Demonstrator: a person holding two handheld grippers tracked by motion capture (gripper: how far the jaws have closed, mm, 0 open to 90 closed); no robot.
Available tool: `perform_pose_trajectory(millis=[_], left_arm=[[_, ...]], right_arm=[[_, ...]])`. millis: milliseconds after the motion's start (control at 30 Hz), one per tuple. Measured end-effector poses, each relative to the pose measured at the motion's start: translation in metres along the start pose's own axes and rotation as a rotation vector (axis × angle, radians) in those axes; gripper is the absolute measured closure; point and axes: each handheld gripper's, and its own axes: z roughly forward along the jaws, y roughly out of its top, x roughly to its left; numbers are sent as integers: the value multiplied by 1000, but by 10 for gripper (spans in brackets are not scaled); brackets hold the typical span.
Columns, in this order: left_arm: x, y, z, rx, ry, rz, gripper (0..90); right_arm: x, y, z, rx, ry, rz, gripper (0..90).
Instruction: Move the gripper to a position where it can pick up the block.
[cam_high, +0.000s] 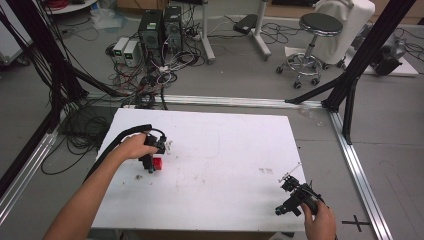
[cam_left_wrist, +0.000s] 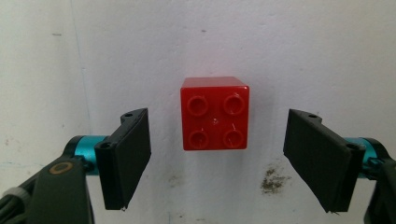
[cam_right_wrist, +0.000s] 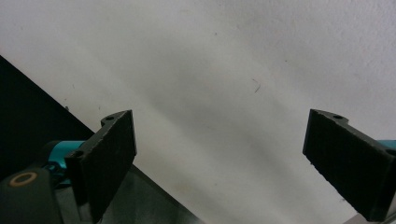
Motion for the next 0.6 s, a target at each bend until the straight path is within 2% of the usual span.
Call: perform_pose_trajectory(millis=[300,600], left_arm=[[1,4,11,39,0,19,234],[0,3,9,33,12,7,234]], right_arm=[[0,-1,1,0,-2,-2,88],[1,0,1,7,-3,-5,89]])
